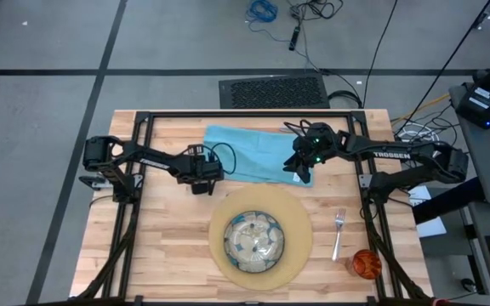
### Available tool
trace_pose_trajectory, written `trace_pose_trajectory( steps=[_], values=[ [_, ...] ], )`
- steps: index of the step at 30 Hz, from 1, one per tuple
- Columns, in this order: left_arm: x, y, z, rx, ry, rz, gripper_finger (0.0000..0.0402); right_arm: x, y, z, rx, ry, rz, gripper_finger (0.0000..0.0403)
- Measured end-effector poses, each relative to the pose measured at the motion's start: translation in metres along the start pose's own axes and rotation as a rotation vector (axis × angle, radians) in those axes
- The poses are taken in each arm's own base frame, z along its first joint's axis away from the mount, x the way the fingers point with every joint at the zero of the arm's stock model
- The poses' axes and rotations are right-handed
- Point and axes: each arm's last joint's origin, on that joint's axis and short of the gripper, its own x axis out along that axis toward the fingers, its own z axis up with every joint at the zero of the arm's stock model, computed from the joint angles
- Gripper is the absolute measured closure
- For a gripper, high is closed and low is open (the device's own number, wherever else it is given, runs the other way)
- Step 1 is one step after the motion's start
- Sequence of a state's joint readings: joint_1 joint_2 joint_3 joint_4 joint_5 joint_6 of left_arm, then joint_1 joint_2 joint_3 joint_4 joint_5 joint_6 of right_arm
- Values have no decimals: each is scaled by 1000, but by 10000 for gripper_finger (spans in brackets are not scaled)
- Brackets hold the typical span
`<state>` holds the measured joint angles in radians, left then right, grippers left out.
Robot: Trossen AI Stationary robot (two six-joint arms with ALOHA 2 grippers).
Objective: Set table place
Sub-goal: Fold the blue napkin
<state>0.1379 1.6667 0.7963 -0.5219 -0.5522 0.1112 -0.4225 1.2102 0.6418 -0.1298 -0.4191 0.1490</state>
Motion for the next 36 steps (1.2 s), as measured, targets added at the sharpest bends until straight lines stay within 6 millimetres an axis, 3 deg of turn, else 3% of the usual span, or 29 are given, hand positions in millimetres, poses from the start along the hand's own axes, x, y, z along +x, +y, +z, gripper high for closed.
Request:
trace_pose_trajectory(
  steps=[5, 17, 36],
  values=[
    [0, 1, 3, -13, -29, 28, 301, 0, 0, 0, 0, 0, 0, 289],
    [0, 1, 4, 11, -38, 6, 398, 0, 0, 0, -4, 0, 0, 289],
    [-17, -16, 2, 114, 2, 62, 401, 0, 0, 1, -16, -8, -4, 289]
  ],
)
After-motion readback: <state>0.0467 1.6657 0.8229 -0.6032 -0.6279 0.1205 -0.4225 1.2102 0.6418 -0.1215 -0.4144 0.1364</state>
